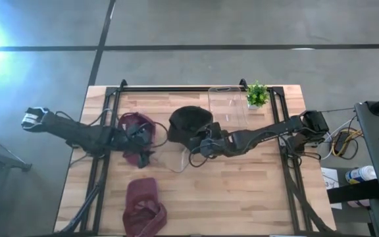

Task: Pick & Place hat
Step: Put the black cap into the left transparent bin

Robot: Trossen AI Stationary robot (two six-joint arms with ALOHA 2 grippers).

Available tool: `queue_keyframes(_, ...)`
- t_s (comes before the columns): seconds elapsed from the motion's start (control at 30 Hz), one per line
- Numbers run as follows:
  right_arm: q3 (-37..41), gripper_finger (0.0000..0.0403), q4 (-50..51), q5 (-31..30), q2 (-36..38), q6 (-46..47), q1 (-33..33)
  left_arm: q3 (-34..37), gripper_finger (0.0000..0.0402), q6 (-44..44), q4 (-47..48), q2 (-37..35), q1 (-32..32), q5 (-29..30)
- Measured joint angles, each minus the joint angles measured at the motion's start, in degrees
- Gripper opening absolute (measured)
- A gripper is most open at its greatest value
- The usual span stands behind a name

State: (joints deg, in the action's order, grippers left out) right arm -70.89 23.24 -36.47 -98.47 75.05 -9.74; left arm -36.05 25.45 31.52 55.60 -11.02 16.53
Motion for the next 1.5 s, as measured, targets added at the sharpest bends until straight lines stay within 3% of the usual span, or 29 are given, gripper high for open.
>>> queue_keyframes(0.43, -4.1, 0.0013, -2.0, 3.1, -6.1, -4.6, 0.0, 0.7, 0.0209, 2.8, -5.6, 0.4, -2.6, -2.7)
queue_keyframes(0.6, -6.7, 0.0013, 0.1, 1.7, -8.5, -6.5, 0.0, 0.7, 0.0209, 3.7, -8.5, 2.7, -4.3, -4.8)
queue_keyframes(0.77, -7.0, 0.0013, 4.4, -0.9, -8.5, -1.8, 0.0, 0.5, 0.0208, 4.7, -10.2, 4.6, -6.6, -3.9)
queue_keyframes(1.03, -6.7, 0.0015, 4.9, 0.9, -8.5, 3.1, -0.1, -0.8, 0.0208, 2.8, -10.5, 4.3, -7.1, 0.0)
queue_keyframes(1.5, -6.3, 0.0118, 4.8, 3.2, -8.5, 4.3, -0.1, -1.7, 0.0208, 2.4, -10.5, 4.2, -7.1, 1.6)
